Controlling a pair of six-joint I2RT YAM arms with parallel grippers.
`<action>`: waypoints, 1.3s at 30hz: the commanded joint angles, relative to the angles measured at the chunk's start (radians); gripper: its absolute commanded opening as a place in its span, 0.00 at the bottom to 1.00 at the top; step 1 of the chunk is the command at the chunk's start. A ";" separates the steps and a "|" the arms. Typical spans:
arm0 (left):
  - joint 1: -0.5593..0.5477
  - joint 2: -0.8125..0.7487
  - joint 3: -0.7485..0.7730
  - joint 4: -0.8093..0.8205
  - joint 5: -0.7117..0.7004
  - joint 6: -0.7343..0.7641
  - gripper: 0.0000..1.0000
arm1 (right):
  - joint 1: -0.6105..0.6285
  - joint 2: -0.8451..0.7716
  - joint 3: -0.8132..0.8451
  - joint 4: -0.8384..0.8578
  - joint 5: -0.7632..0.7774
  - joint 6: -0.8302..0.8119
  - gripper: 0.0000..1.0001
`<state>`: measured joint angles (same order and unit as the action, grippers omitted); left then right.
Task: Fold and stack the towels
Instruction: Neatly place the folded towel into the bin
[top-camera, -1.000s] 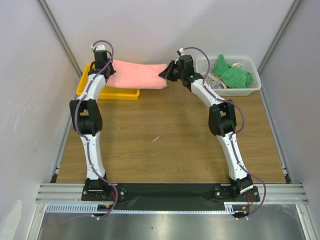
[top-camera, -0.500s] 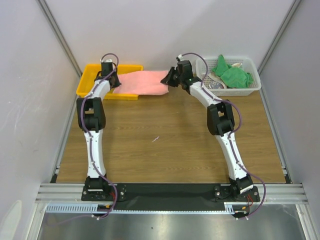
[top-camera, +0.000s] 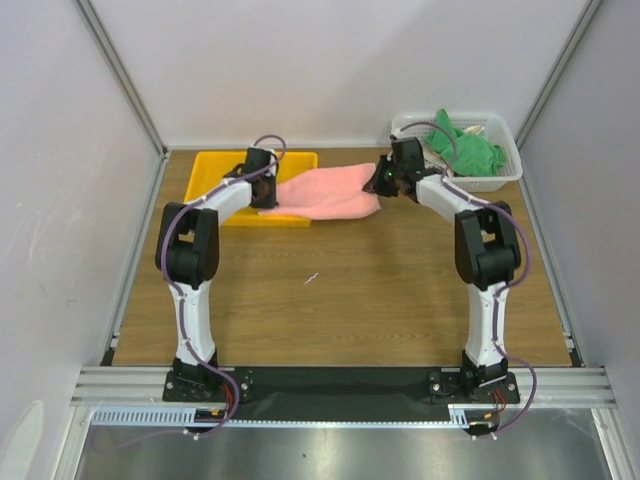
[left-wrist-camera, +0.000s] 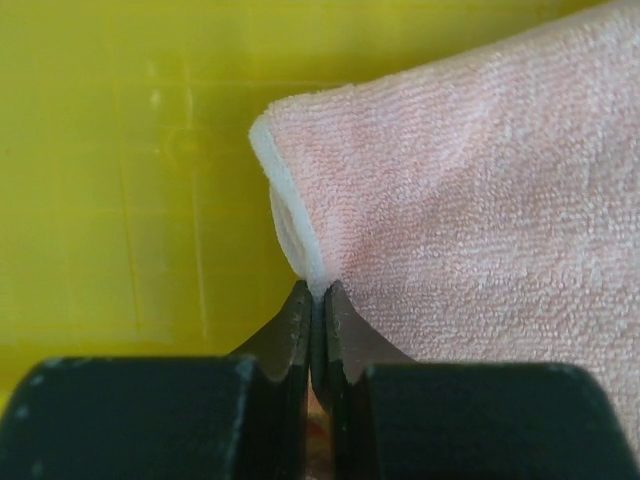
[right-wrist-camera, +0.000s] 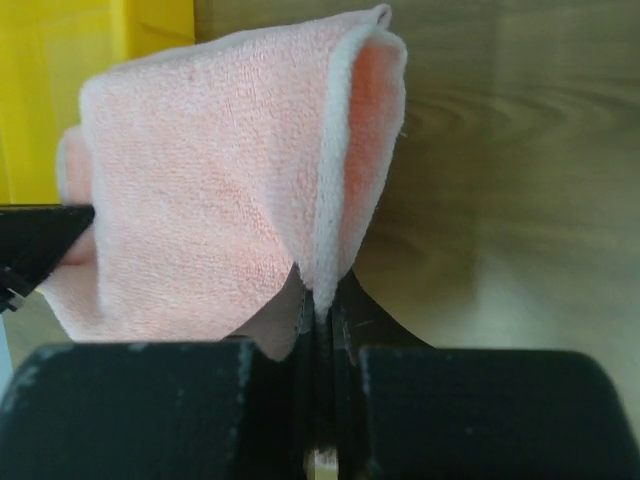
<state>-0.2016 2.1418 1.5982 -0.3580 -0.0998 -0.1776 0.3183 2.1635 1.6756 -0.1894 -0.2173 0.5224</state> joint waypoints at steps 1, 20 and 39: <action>-0.083 -0.095 -0.075 -0.120 -0.049 -0.002 0.00 | -0.024 -0.186 -0.108 -0.008 0.093 -0.074 0.00; -0.541 -0.529 -0.534 -0.194 -0.141 -0.249 0.01 | -0.111 -0.812 -0.737 -0.220 0.170 -0.075 0.00; -0.119 -0.776 -0.483 -0.355 -0.224 -0.071 0.00 | 0.176 -0.619 -0.375 -0.206 0.111 0.067 0.00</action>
<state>-0.3771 1.4250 1.1252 -0.6445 -0.2417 -0.2951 0.4759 1.5013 1.2507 -0.4377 -0.1135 0.5720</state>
